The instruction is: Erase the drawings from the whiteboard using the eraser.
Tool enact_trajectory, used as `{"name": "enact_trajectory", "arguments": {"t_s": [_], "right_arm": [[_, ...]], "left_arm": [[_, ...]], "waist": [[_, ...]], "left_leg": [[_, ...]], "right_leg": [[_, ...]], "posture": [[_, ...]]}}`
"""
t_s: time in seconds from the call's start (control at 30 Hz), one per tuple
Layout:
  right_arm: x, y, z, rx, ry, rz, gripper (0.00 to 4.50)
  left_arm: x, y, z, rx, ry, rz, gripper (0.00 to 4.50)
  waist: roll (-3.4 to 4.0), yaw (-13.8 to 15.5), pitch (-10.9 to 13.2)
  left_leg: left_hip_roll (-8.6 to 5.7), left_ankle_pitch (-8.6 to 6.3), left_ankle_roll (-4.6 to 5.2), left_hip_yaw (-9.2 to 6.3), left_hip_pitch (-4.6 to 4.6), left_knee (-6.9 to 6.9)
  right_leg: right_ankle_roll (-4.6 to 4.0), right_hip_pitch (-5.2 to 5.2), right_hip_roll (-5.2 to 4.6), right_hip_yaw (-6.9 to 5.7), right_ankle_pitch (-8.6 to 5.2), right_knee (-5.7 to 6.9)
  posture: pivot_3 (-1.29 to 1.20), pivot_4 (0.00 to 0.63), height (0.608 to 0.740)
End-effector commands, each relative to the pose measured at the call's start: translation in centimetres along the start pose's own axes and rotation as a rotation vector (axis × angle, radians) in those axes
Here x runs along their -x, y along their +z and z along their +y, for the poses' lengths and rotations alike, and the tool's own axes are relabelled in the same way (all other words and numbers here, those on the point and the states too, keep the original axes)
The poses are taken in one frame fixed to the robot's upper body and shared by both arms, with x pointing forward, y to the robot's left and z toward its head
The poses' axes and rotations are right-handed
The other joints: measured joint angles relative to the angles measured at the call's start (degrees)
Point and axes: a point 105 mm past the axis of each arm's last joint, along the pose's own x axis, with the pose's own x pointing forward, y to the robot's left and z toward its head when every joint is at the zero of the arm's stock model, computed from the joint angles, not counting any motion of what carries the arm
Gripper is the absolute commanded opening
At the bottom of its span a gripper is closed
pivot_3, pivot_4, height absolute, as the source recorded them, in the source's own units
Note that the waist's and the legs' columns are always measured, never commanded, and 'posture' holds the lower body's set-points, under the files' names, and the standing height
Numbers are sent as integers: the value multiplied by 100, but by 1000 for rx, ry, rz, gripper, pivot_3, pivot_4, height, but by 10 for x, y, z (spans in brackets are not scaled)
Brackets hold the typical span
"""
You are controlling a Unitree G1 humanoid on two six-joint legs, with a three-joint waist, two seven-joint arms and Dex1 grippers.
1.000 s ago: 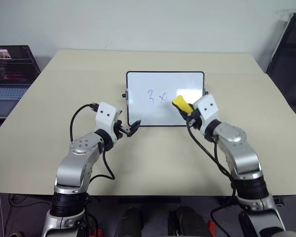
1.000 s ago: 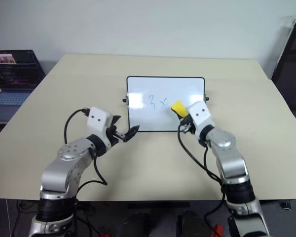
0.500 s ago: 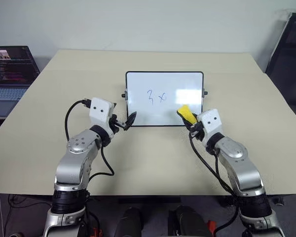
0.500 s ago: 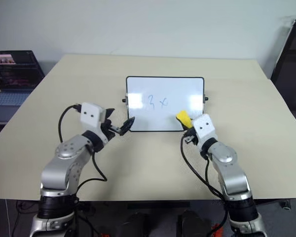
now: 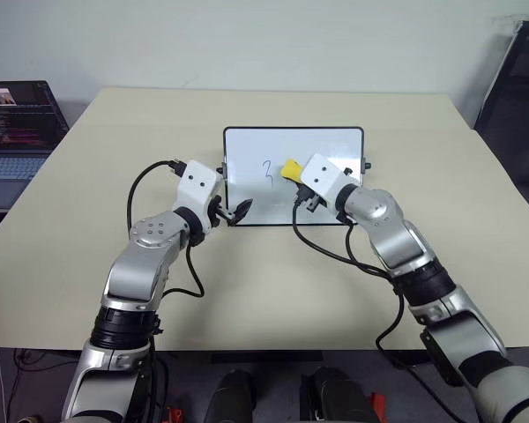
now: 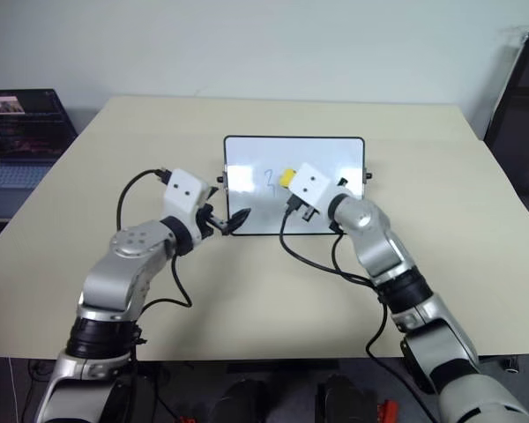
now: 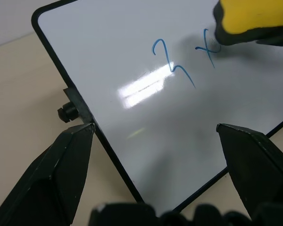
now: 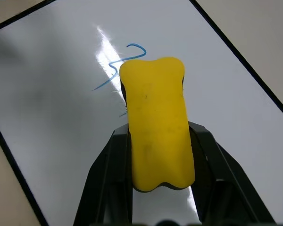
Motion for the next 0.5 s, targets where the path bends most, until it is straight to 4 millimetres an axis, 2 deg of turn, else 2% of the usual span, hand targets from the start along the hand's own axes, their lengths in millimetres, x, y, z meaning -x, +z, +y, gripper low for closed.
{"name": "enact_trajectory", "arguments": {"t_s": [0.03, 0.5], "right_arm": [[-5, 13, -9, 38, 5, -24, 1192], [-19, 14, -16, 157, 79, 45, 1192]], "left_arm": [[0, 10, -2, -34, -14, -30, 4500], [0, 16, -18, -55, -60, -39, 4500]], "waist": [[0, 0, 0], [1, -12, 0]], "left_leg": [[0, 0, 0, -1, 0, 0], [-1, 0, 0, -1, 0, 0]], "right_leg": [[0, 0, 0, -1, 0, 0], [0, -1, -4, 0, 0, 3]], "posture": [[0, 150, 740], [0, 150, 740]]}}
